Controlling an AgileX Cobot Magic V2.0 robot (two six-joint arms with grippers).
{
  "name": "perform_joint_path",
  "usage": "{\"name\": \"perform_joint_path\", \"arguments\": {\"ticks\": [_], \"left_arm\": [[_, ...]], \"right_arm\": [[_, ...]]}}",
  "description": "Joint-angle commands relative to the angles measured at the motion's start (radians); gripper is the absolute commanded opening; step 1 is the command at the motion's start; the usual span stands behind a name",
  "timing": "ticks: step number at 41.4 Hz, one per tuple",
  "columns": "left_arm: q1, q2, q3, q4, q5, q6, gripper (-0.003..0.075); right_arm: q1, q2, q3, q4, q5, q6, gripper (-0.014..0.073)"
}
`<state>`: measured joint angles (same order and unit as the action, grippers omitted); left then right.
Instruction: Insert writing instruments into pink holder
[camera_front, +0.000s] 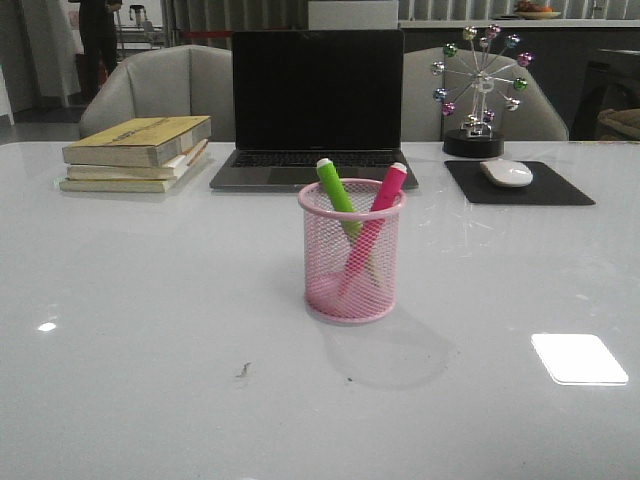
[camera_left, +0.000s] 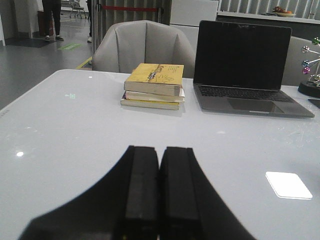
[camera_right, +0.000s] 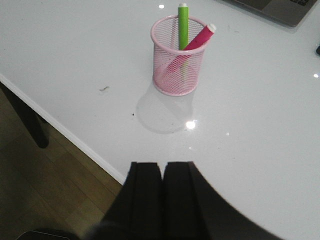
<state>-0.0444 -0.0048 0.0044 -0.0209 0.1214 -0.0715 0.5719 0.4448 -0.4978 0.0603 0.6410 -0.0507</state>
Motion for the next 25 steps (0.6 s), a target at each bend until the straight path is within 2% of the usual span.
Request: {"name": "perform_joint_path", "arguments": {"ticks": [1, 10, 25], "left_arm": [[0.002, -0.020, 0.004, -0.006, -0.103, -0.010, 0.0092], [0.002, -0.020, 0.004, -0.021, -0.111, 0.082, 0.0092], [0.002, -0.020, 0.004, -0.021, -0.200, 0.088, 0.0092]], "right_arm": [[-0.004, 0.004, -0.028, -0.006, -0.066, -0.009, 0.0058], [-0.004, 0.004, -0.028, -0.006, -0.066, -0.009, 0.0058], [-0.004, 0.004, -0.028, -0.006, -0.066, -0.009, 0.0058]]}}
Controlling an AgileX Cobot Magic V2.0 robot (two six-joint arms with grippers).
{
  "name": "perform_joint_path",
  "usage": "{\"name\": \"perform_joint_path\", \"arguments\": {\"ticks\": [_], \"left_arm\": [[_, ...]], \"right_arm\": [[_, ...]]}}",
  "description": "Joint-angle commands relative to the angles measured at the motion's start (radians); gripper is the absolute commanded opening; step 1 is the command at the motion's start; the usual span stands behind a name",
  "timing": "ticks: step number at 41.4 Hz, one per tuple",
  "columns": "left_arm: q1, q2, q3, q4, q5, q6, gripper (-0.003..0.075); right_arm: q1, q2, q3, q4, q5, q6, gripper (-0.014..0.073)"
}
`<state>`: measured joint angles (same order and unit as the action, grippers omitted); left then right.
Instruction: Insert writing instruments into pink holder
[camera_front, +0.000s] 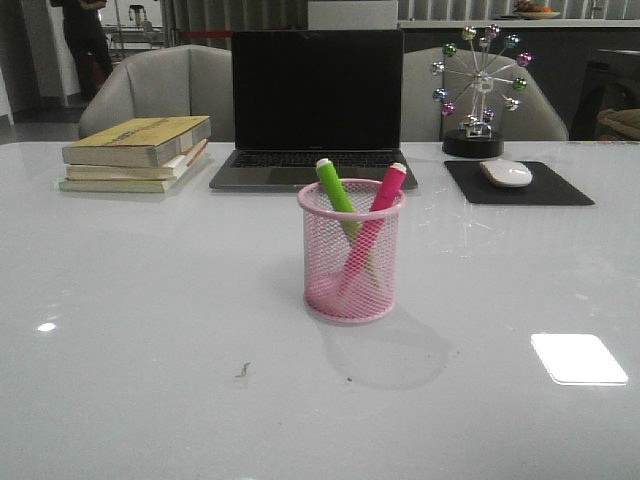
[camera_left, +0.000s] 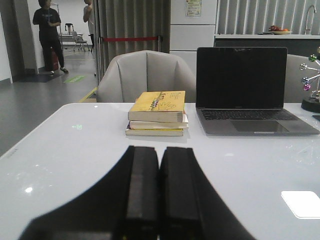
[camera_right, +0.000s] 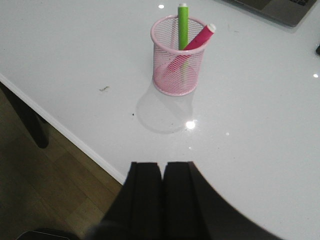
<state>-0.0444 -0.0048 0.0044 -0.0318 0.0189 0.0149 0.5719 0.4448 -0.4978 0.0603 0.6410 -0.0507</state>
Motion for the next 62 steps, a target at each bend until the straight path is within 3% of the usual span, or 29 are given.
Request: {"name": "perform_joint_path", "arguments": {"ticks": [1, 12, 57, 62], "left_arm": [[0.000, -0.020, 0.004, -0.010, -0.098, 0.002, 0.0092], [-0.047, -0.020, 0.004, -0.010, -0.098, 0.002, 0.0092], [-0.045, -0.020, 0.004, -0.010, -0.100, 0.002, 0.0091], [-0.045, -0.020, 0.004, -0.010, -0.100, 0.002, 0.0091]], "right_arm": [[-0.004, 0.004, -0.028, -0.006, -0.066, -0.009, 0.0058], [-0.004, 0.004, -0.028, -0.006, -0.066, -0.009, 0.0058], [-0.004, -0.011, -0.020, -0.006, -0.068, -0.009, 0.0058], [-0.086, -0.082, 0.043, -0.010, -0.144, -0.009, 0.0058]]}}
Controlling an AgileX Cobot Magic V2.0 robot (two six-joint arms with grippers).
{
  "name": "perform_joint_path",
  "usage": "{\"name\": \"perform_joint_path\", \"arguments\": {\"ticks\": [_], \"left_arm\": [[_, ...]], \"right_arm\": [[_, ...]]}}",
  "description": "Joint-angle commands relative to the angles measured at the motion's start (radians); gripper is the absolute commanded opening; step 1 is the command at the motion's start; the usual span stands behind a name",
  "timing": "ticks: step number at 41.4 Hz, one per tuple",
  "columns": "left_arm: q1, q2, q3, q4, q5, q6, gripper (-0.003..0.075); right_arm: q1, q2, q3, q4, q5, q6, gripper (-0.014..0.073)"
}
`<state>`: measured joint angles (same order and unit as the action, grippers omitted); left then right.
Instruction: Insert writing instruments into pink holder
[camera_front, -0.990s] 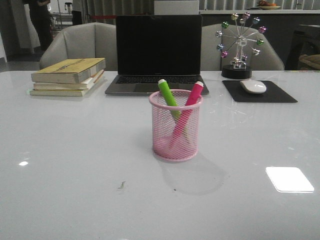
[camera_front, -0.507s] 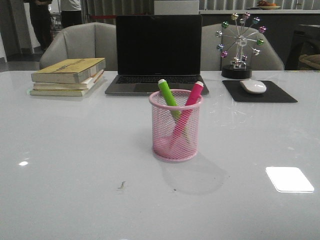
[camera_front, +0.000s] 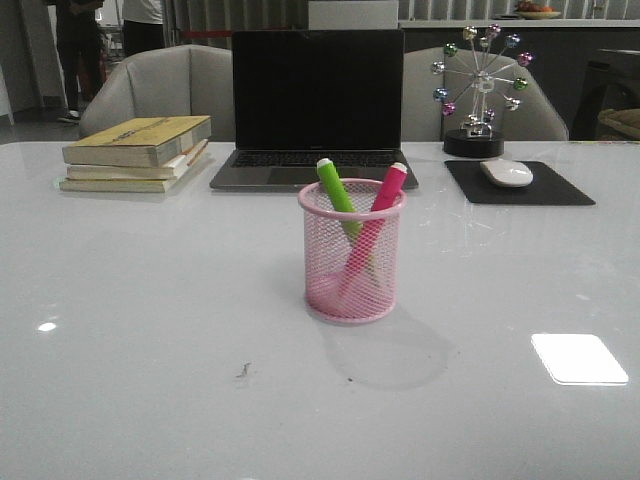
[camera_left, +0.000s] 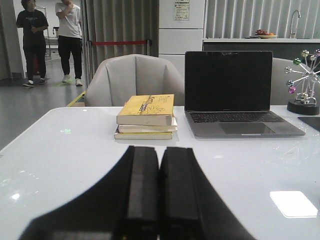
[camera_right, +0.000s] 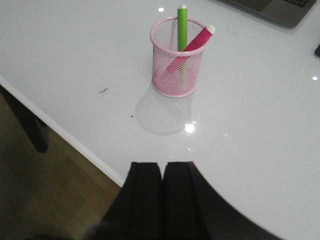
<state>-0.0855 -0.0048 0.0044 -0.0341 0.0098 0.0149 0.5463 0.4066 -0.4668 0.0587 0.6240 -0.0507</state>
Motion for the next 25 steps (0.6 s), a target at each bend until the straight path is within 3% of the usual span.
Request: {"name": "perform_joint_path", "arguments": {"ticks": [1, 14, 25], "left_arm": [[-0.004, -0.020, 0.004, -0.008, -0.091, 0.002, 0.0091], [-0.004, -0.020, 0.004, -0.008, -0.091, 0.002, 0.0091], [-0.004, -0.020, 0.004, -0.008, -0.091, 0.002, 0.0091]], "right_arm": [[-0.092, -0.063, 0.031, -0.008, -0.159, -0.009, 0.0058], [-0.420, -0.356, 0.355, -0.007, -0.512, -0.009, 0.0058], [-0.532, -0.438, 0.491, 0.035, -0.634, -0.009, 0.0058]]}}
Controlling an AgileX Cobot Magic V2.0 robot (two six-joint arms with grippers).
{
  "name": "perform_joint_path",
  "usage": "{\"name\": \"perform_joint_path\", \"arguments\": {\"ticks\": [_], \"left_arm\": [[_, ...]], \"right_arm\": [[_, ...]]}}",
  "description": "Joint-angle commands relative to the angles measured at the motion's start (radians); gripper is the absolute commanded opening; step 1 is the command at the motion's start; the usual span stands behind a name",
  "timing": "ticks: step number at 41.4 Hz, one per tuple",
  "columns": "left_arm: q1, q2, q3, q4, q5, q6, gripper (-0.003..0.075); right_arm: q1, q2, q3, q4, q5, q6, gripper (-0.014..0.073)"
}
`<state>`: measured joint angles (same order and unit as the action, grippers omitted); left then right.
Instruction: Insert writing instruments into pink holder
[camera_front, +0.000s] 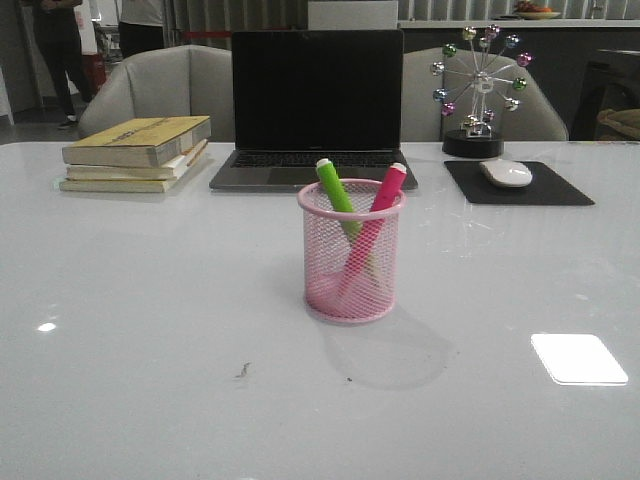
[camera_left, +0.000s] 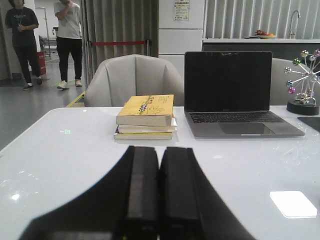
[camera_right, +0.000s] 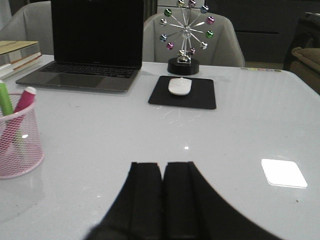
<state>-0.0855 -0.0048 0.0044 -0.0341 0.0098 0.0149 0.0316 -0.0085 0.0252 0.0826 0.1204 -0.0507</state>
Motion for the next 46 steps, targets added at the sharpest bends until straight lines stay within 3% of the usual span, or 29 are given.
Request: {"name": "perform_joint_path", "arguments": {"ticks": [1, 14, 15, 46], "left_arm": [[-0.004, -0.020, 0.004, -0.008, -0.091, 0.002, 0.0091], [-0.004, -0.020, 0.004, -0.008, -0.091, 0.002, 0.0091], [-0.004, -0.020, 0.004, -0.008, -0.091, 0.002, 0.0091], [-0.004, -0.020, 0.004, -0.008, -0.091, 0.002, 0.0091]], "right_arm": [[-0.018, -0.022, -0.002, 0.011, -0.120, -0.009, 0.0058], [-0.020, -0.021, -0.002, 0.011, -0.137, -0.009, 0.0058], [-0.023, -0.021, -0.002, -0.110, -0.176, 0.160, 0.0058], [-0.038, -0.021, -0.002, -0.111, -0.174, 0.158, 0.0058]]}}
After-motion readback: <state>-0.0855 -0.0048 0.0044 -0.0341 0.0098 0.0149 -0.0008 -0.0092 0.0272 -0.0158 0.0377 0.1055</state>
